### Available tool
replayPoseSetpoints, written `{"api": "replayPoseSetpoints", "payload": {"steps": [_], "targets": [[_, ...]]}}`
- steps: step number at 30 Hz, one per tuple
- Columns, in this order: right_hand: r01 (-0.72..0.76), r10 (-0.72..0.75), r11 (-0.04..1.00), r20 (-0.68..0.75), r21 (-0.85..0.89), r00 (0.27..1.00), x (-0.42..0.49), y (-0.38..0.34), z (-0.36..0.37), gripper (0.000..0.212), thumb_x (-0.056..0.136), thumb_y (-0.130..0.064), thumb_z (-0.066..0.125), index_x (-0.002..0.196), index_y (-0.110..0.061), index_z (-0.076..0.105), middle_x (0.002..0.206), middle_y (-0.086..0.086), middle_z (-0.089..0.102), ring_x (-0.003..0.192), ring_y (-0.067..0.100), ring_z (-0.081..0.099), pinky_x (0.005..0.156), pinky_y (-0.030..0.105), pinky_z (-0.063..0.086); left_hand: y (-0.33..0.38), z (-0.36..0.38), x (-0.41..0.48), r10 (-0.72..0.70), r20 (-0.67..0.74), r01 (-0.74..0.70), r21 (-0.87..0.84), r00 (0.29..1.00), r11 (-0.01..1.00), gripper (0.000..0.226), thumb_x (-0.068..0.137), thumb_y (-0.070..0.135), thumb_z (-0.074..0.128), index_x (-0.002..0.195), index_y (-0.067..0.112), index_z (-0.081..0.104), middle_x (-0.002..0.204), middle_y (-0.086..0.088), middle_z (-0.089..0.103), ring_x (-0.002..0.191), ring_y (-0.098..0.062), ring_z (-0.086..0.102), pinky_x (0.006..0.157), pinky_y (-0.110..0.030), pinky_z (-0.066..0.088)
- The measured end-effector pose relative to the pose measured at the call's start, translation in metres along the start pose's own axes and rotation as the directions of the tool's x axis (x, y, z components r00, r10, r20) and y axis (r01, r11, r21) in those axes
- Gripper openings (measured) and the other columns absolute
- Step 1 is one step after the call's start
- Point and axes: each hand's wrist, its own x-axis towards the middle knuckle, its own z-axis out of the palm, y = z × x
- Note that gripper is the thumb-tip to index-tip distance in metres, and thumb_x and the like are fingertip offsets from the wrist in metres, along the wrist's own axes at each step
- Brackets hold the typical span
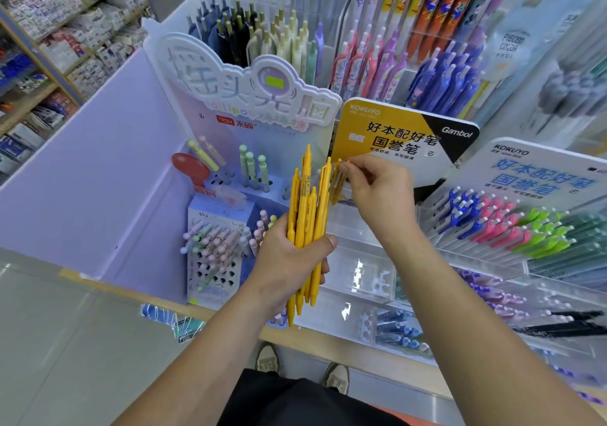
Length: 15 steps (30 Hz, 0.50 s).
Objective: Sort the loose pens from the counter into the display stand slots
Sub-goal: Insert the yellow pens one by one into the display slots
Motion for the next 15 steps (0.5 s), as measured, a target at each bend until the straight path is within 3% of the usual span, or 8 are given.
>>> {"api": "replayPoseSetpoints", "payload": {"steps": [3,7,12,15], "targets": [[0.040,-0.039,0.999,0.030,-0.024,0.999,-0.001,0.003,-0.005,0.015,0.098,-0.018,0.065,0.099,-0.015,0.080,0.093,-0.008,0.075,0.087,0.009,0.067,0.080,0.038,0.055,0.002,0.002,-0.001,0.007,0.011,-0.007,0.008,1.000,1.000,0.021,0.093,0.019,0.078,0.106,0.014,0.062,0.070,-0.012,0.070,0.058,-0.023,0.068,0.057,-0.033,0.057],[0.022,-0.022,1.000,0.033,-0.018,0.999,-0.001,-0.001,-0.004,0.016,0.098,-0.021,0.065,0.098,-0.015,0.080,0.088,-0.005,0.075,0.083,0.012,0.066,0.077,0.041,0.055,0.002,0.006,-0.003,0.031,-0.009,-0.031,0.036,0.999,0.999,0.023,0.092,0.019,0.079,0.107,0.012,0.062,0.071,-0.012,0.069,0.060,-0.023,0.068,0.057,-0.035,0.059],[-0.086,0.101,0.987,-0.108,0.138,0.989,-0.022,-0.022,-0.018,0.023,0.098,-0.040,0.067,0.085,-0.022,0.075,0.074,-0.007,0.072,0.073,0.011,0.069,0.068,0.036,0.058,0.003,0.007,-0.005,0.049,-0.045,-0.046,0.062,0.998,0.997,0.026,0.091,0.020,0.081,0.107,0.017,0.062,0.074,-0.013,0.069,0.061,-0.024,0.069,0.060,-0.042,0.064],[-0.283,0.253,0.892,0.129,0.353,0.959,-0.033,-0.035,-0.024,0.020,0.094,-0.036,0.073,0.093,-0.016,0.077,0.077,0.003,0.076,0.074,0.019,0.074,0.062,0.037,0.061,0.005,0.009,-0.009,0.066,0.000,-0.065,0.118,0.998,0.991,0.028,0.089,0.019,0.082,0.108,0.021,0.061,0.073,-0.006,0.069,0.061,-0.022,0.071,0.058,-0.037,0.062]]}}
